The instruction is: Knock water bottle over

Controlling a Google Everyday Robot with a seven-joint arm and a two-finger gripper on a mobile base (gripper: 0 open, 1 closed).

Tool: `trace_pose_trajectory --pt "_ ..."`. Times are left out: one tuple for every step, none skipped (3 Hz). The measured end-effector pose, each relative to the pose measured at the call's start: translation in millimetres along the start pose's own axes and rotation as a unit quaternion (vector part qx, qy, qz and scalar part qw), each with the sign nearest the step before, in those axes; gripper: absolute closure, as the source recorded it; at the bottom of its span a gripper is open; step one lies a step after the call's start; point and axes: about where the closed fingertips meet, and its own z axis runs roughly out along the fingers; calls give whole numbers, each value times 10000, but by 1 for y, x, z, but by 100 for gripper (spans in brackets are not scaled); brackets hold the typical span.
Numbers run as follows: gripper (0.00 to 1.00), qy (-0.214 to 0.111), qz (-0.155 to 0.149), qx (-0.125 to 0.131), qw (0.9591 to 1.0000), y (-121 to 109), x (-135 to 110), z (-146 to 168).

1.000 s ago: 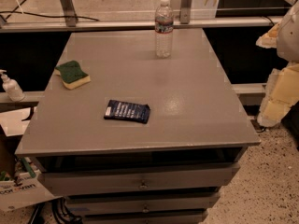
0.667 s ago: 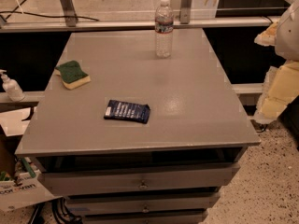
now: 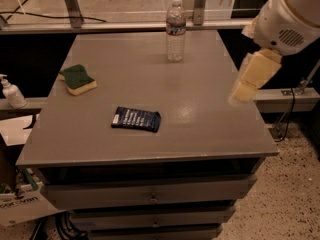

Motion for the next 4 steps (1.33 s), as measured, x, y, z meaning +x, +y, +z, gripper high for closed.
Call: trace_pose_trajectory --pt "0 -281 123 77 9995 -30 -27 33" --pt "0 -548 352 186 9977 -67 -49 65" --pt "0 -843 572 296 9944 -101 -77 89" --pt "0 -880 589 303 9939 -104 -80 91"
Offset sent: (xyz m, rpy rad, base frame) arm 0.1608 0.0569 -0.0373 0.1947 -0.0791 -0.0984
